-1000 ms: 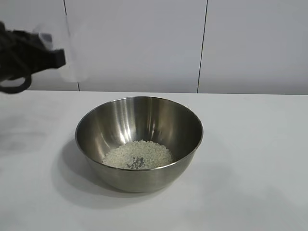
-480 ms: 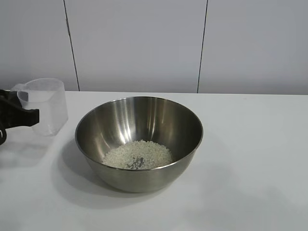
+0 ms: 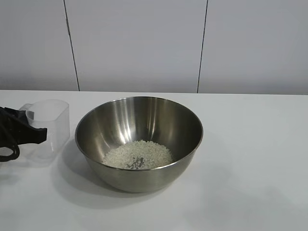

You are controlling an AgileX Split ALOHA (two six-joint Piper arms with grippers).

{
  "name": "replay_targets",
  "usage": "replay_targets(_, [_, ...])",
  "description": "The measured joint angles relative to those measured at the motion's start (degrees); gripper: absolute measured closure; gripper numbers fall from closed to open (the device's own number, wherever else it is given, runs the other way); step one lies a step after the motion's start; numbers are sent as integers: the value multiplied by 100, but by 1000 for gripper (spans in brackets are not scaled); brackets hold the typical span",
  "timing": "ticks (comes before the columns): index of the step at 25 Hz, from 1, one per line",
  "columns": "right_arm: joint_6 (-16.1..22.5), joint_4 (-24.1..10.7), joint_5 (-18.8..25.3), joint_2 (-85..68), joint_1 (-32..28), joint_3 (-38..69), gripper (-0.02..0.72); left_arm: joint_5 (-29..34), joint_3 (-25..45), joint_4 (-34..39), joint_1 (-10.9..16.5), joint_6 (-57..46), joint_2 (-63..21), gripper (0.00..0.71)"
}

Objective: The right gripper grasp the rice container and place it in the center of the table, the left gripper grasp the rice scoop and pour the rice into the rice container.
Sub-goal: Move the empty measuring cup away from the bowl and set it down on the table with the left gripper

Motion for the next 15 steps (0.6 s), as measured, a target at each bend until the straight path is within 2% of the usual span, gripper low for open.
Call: replay_targets(15, [0, 0, 0, 0, 0, 0, 240, -23, -38, -43, 0, 0, 478, 704])
